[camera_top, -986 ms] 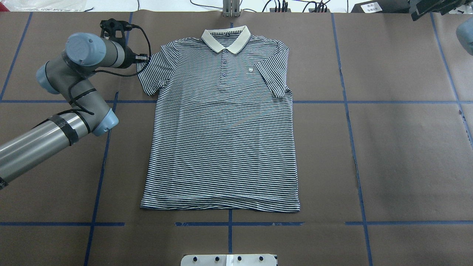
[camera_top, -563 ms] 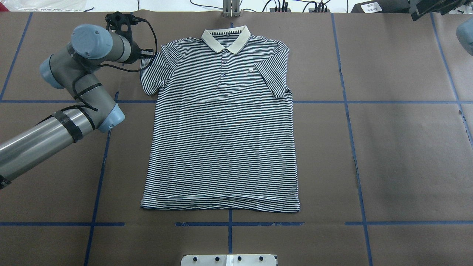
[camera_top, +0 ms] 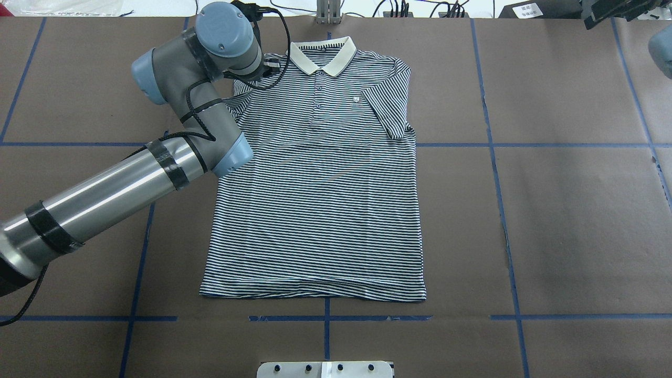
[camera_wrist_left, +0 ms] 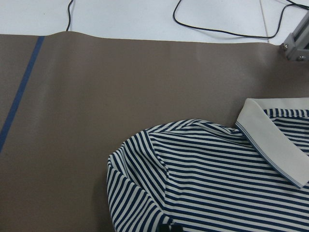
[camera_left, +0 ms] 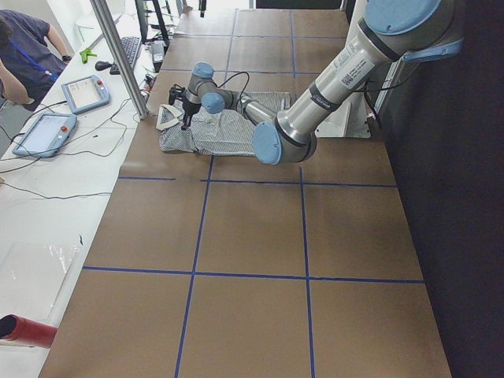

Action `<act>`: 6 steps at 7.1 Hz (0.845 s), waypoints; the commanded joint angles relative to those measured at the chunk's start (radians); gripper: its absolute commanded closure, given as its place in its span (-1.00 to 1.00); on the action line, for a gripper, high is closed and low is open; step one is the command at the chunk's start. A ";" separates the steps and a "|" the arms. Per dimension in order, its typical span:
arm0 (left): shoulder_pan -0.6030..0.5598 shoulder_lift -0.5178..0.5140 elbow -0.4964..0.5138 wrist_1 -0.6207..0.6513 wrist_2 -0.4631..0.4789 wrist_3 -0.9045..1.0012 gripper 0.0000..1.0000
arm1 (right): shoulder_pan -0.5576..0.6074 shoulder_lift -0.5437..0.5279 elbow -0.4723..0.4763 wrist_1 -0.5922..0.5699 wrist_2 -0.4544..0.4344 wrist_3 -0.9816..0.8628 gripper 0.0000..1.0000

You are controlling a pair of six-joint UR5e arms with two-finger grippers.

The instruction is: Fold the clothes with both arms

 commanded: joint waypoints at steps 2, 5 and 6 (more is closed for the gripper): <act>0.023 -0.041 0.079 -0.001 0.035 -0.045 1.00 | -0.003 -0.001 0.000 0.000 0.000 0.004 -1.00; 0.028 -0.061 0.102 -0.001 0.035 -0.030 -0.39 | -0.009 -0.001 0.000 0.002 0.001 0.006 -1.00; 0.029 -0.063 0.096 0.001 0.035 0.025 -0.99 | -0.010 -0.001 0.001 0.002 0.001 0.008 -1.00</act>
